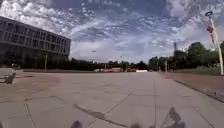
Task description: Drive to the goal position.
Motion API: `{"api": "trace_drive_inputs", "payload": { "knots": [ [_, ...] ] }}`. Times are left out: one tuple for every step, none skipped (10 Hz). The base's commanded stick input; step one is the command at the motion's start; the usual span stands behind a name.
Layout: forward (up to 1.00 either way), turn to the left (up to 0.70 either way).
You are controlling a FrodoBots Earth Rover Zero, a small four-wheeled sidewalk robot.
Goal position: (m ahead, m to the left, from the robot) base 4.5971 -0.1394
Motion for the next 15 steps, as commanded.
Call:
{"api": "trace_drive_inputs", "payload": {
  "knots": [
    [0.70,0.00],
    [0.70,0.00],
    [0.70,0.00],
    [0.70,0.00],
    [0.70,0.00],
    [0.70,0.00],
    [0.70,0.00],
    [0.70,-0.09],
    [0.70,-0.21],
    [0.70,-0.33],
    [0.46,-0.23],
    [0.18,-0.09],
    [0.09,-0.03],
    [0.32,-0.10],
    [0.55,-0.17]
  ]
}}
